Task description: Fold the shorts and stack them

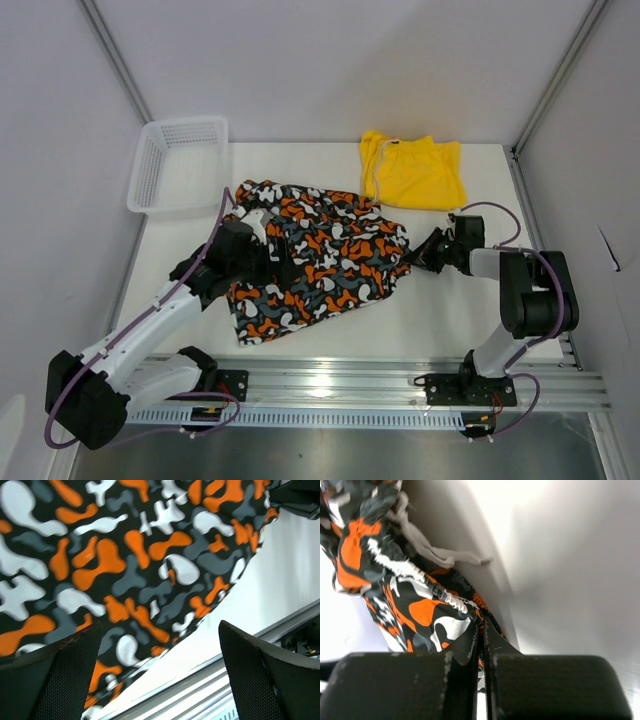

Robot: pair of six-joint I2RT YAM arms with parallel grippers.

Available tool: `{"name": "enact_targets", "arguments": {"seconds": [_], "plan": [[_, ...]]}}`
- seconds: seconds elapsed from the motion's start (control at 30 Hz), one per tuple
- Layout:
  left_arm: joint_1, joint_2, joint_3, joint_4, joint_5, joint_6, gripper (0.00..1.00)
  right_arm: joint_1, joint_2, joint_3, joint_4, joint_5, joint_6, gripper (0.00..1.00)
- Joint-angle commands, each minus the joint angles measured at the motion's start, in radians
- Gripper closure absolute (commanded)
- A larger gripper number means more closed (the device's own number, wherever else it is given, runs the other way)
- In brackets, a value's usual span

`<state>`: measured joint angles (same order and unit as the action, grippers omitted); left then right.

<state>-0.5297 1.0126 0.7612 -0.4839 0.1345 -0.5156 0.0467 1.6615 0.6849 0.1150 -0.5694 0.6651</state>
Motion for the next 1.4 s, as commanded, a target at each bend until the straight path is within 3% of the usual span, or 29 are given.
{"name": "enact_targets", "arguments": {"seconds": [0.0, 0.1, 0.13, 0.17, 0.27, 0.37, 0.5, 0.53, 0.6, 0.83, 0.97, 1.37], "plan": [[0.011, -0.039, -0.016, 0.001, -0.019, 0.000, 0.01, -0.037, -0.005, 0.028, 0.014, 0.075, 0.059, 1.00], [0.010, -0.052, -0.025, -0.005, -0.009, -0.001, 0.01, -0.066, -0.034, 0.047, 0.000, 0.107, 0.067, 1.00], [0.007, -0.060, -0.028, -0.015, -0.006, 0.000, 0.01, -0.070, -0.040, 0.063, -0.017, 0.112, 0.056, 0.93], [0.001, -0.062, -0.030, -0.022, -0.006, 0.009, 0.01, -0.071, -0.043, 0.083, -0.062, 0.112, 0.025, 0.73], [-0.027, -0.055, -0.005, -0.093, -0.045, 0.034, 0.01, -0.074, -0.071, 0.166, -0.211, 0.105, -0.044, 0.42], [-0.084, -0.060, 0.027, -0.157, -0.122, 0.040, 0.01, -0.076, -0.167, 0.173, -0.316, 0.170, -0.065, 0.27], [-0.115, -0.081, 0.036, -0.193, -0.170, 0.031, 0.01, -0.082, -0.320, 0.118, -0.422, 0.232, -0.035, 0.19], [-0.116, -0.085, 0.036, -0.194, -0.170, 0.029, 0.01, -0.082, -0.354, 0.096, -0.432, 0.244, -0.016, 0.11], [-0.122, -0.097, 0.032, -0.193, -0.173, 0.026, 0.01, -0.080, -0.448, 0.015, -0.428, 0.240, 0.040, 0.11], [-0.150, -0.117, 0.039, -0.220, -0.176, 0.019, 0.01, -0.051, -0.546, -0.177, -0.318, 0.249, 0.181, 0.28], [-0.159, -0.131, 0.055, -0.249, -0.193, 0.023, 0.01, -0.015, -0.517, -0.229, -0.236, 0.259, 0.246, 0.37], [-0.176, -0.157, 0.059, -0.272, -0.200, 0.031, 0.01, 0.045, -0.355, -0.243, -0.028, 0.342, 0.337, 0.38]]}}
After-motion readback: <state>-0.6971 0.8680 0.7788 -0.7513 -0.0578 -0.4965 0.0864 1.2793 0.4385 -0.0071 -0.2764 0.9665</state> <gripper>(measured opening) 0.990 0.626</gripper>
